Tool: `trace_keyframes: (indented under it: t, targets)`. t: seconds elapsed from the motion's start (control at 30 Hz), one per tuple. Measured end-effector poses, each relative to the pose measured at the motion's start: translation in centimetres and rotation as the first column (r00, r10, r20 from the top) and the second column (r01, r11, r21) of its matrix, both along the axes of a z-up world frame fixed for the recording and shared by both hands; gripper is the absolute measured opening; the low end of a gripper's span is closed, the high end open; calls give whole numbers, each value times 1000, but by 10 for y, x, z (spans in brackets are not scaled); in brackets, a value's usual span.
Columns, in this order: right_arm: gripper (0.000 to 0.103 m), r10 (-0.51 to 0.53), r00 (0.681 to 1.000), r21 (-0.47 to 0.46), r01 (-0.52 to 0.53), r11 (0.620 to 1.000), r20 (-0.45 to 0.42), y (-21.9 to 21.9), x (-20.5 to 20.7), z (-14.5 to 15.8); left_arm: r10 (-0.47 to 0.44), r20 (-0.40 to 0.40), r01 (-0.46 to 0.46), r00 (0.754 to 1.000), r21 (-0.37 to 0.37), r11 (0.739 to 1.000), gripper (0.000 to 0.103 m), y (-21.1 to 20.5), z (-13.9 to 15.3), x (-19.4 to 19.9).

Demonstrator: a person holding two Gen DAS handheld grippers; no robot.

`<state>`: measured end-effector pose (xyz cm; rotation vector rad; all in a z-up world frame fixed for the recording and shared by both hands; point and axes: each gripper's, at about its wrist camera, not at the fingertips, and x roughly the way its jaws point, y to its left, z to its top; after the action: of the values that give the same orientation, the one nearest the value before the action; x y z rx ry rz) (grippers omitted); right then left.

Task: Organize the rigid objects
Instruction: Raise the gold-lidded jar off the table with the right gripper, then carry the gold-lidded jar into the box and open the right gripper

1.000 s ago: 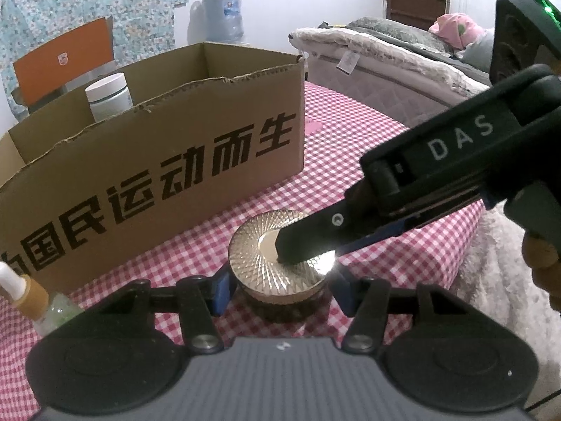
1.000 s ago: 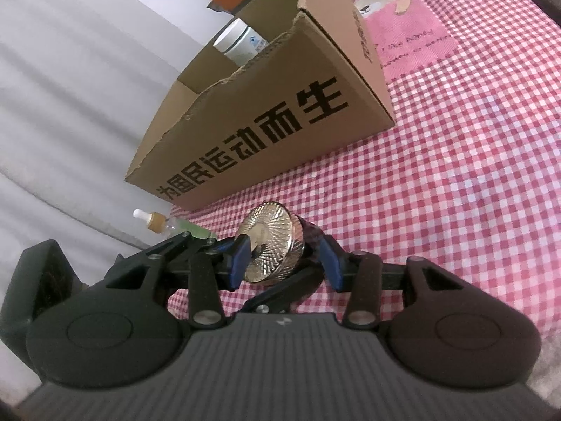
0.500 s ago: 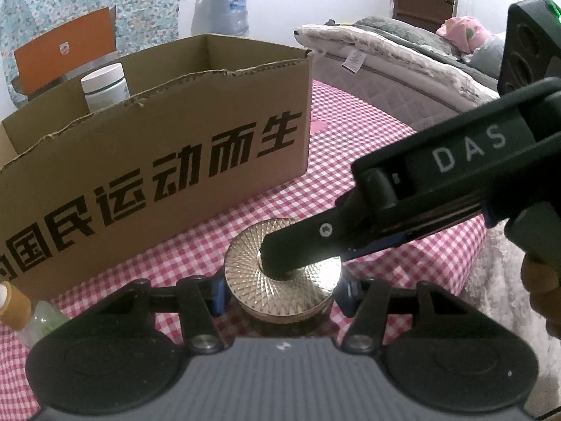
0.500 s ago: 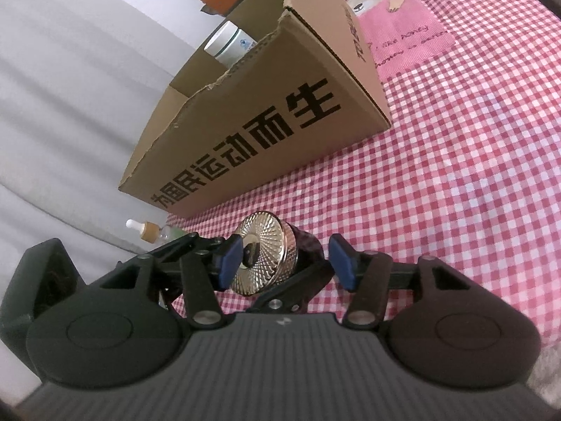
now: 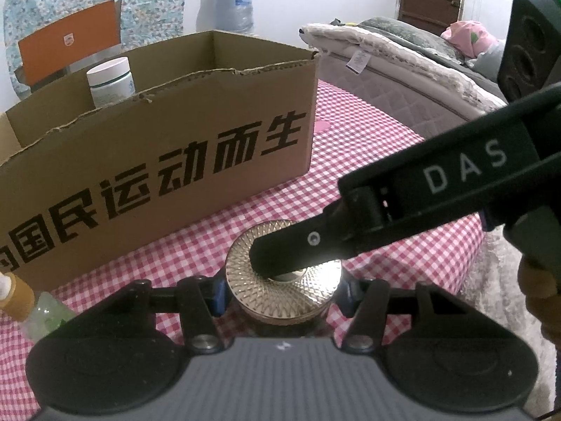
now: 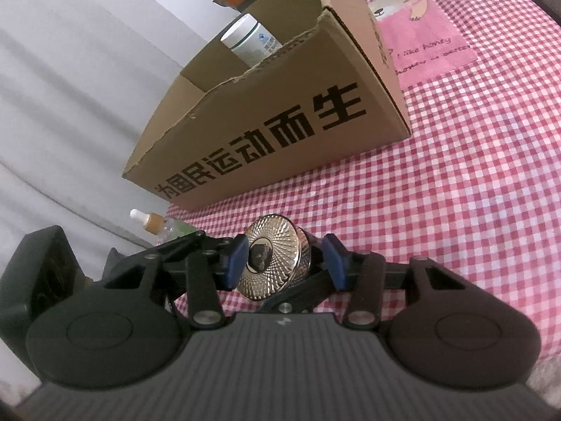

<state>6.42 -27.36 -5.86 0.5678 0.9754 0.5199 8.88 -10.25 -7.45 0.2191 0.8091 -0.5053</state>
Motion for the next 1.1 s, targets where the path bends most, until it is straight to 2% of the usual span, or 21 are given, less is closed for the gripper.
trace_keyframes:
  t: [0.33, 0.53, 0.7, 0.83, 0.9, 0.97, 1.1]
  targets:
    - [46, 17, 999, -10, -17, 1000, 39, 9, -4, 15, 15, 33, -15, 999, -7, 1000, 57, 4, 14, -9]
    - [46, 32, 996, -14, -31, 999, 83, 10, -10, 34, 32, 77, -31, 996, -11, 999, 57, 8, 32, -17]
    - [46, 56, 985, -15, -55, 998, 166, 20, -10, 73, 53, 161, -52, 986, -11, 999, 57, 18, 73, -17]
    - [46, 90, 964, -27, -86, 996, 251, 31, 6, 119, 62, 197, -57, 978, -29, 998, 57, 32, 121, 5]
    - [46, 107, 955, -39, -100, 994, 278, 37, 21, 141, 60, 186, -54, 981, -37, 998, 57, 38, 140, 23]
    - [46, 118, 951, -53, -107, 993, 285, 42, 40, 156, 59, 141, -52, 988, -55, 997, 57, 46, 153, 52]
    - [46, 130, 966, -84, -113, 990, 223, 51, 92, 164, 70, 5, -70, 998, -79, 994, 57, 55, 150, 112]
